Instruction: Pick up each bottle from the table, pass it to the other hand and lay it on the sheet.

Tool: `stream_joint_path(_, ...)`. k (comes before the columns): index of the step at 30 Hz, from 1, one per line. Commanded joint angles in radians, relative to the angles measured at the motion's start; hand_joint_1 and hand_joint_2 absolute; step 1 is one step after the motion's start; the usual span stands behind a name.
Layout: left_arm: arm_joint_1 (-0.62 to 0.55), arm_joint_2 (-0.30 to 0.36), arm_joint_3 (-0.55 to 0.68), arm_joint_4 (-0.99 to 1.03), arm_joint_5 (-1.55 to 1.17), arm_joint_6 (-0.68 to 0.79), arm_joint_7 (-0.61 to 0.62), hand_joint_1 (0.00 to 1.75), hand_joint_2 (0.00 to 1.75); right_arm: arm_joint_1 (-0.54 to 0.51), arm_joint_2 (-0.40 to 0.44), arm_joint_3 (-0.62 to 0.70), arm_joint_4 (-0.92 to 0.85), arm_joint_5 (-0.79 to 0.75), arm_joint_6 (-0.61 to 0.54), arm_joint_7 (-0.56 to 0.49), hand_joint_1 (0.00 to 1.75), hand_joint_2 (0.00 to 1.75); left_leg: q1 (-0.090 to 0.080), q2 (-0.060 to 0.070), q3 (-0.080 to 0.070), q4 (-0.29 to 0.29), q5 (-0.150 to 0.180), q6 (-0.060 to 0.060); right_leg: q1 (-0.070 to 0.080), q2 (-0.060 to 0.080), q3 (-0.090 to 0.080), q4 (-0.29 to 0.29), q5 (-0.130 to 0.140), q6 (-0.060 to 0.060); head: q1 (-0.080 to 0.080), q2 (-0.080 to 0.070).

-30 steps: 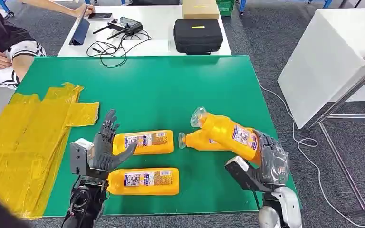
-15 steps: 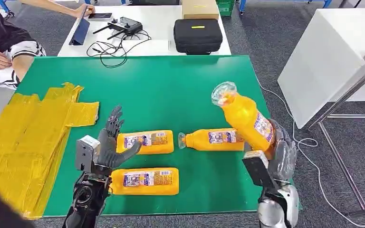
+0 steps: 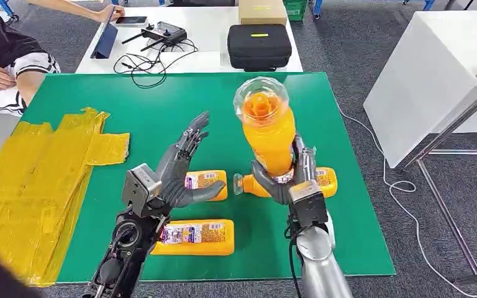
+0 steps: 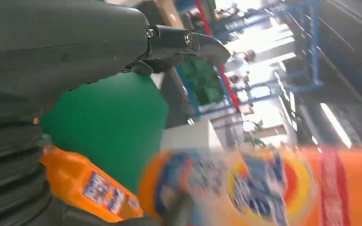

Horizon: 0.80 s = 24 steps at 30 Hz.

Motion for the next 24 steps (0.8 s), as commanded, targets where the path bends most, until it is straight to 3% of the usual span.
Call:
stream_joint_path(1,-0.008,0.051,-0.080,-0.054,0.013,-0.001,0.009,0.00,1.75,-0.109,-0.010,0.129,0.200,0.017,-0.011,0.007,1.75,1.75,0.000,0.004,0.006,-0.002,-0.002,0.000,0.001,0.002,0.005,-0.002,-0.001,0.000,0.000,0.000)
stream_joint_path(13,0.014,0.052,-0.077,-0.084,0.022,0.005,0.012,0.00,1.75,-0.128,-0.006,0.172,0.273,0.044,-0.044,0.012,1.75,1.75,0.000,0.001,0.007,-0.003,-0.002,0.000,0.000,-0.001,0.006,-0.002,-0.002,0.000,0.000,0.000)
stream_joint_path(21,0.015,0.051,-0.069,-0.102,0.041,0.012,0.025,0.00,1.75,-0.164,0.015,0.263,0.449,0.188,-0.171,0.081,1.75,1.75,0.000,0.001,0.003,-0.001,-0.001,0.000,0.000,-0.001,0.003,-0.001,-0.001,0.000,0.000,0.000)
stream_joint_path(24,0.016,0.051,-0.064,-0.095,0.048,0.015,0.029,0.00,1.75,-0.158,0.026,0.278,0.462,0.195,-0.167,0.072,1.75,1.75,0.000,0.001,0.005,-0.002,-0.001,0.000,0.000,-0.001,0.004,-0.002,-0.001,0.000,0.000,0.000)
